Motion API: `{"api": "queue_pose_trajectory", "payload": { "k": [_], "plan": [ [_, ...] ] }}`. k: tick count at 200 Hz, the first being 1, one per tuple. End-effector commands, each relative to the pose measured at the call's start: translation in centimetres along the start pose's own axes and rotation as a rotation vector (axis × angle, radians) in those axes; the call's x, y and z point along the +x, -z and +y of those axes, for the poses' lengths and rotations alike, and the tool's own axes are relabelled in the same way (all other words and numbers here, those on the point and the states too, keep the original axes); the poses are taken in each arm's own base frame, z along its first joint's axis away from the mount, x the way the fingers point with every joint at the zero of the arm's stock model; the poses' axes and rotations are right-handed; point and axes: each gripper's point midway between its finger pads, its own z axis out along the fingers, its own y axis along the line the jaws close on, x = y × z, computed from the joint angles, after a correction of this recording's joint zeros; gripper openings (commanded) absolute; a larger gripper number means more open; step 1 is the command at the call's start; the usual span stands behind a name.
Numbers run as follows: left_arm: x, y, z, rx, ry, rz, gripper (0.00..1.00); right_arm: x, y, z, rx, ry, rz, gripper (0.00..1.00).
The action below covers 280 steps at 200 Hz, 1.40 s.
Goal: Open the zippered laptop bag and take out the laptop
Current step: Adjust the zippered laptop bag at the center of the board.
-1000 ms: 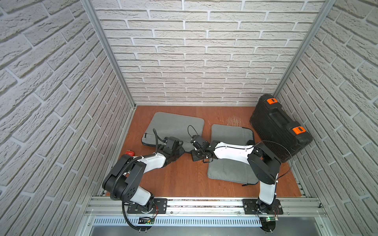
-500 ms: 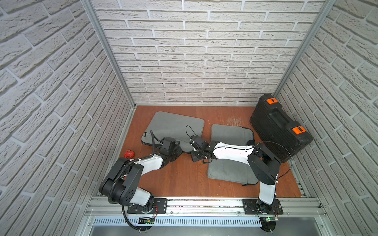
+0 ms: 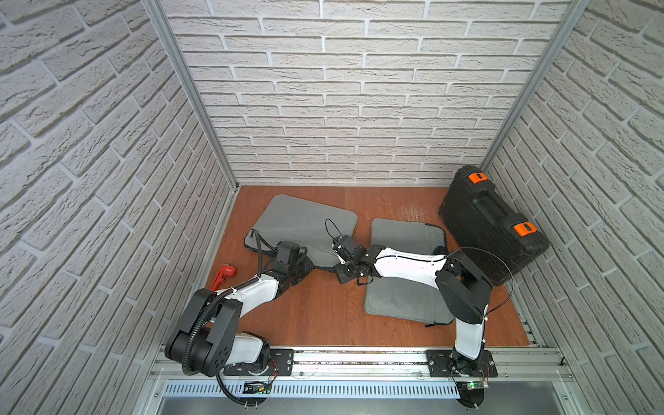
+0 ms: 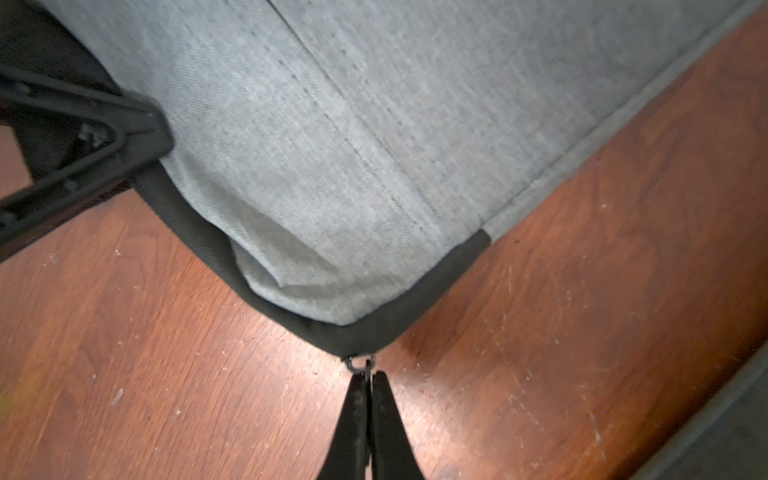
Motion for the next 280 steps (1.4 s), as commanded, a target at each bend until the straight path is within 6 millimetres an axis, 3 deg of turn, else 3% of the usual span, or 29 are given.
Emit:
{"api": "queue_pose_trajectory", "payload": {
  "k": [1,100,108,165,196,205,242,273,280],
  "plan": [
    [-2.0,0.7,2.2,-0.073,0.004,-0.089,0.00,0.4,-0.2,-3.0,0.093,-0.012,0.042,0.06],
    [-3.1,1.6,3.2,-0.089,-0.006,-0.094,0.00,-1.5,-0.8,-4.7,0.092,-0.052,0.023,0.06],
    [-3.2,1.7,3.1,-0.088,-0.012,-0.095,0.00,-0.8,-1.9,-5.1,0.105,-0.054,0.051,0.06],
    [-3.8,2.2,3.1,-0.099,-0.063,-0.081,0.00,-0.9,-2.0,-6.4,0.122,-0.087,0.054,0.05],
    [-4.1,1.6,2.4,-0.100,-0.099,-0.048,0.00,0.1,-2.1,-6.7,0.120,-0.112,0.057,0.06],
    [-4.1,1.2,2.0,-0.093,-0.107,-0.030,0.00,-0.3,-1.0,-6.6,0.108,-0.127,0.023,0.06],
    [-4.6,-0.5,0.1,-0.035,-0.135,0.006,0.00,1.4,-1.3,-6.5,0.071,-0.194,0.020,0.06],
    [-5.1,-1.7,-1.5,0.006,-0.158,0.024,0.00,2.2,-1.7,-5.3,0.033,-0.205,0.030,0.06],
    [-5.2,-1.9,-1.8,0.014,-0.160,0.025,0.04,2.3,-1.6,-4.9,0.031,-0.199,0.029,0.06]
  ]
}}
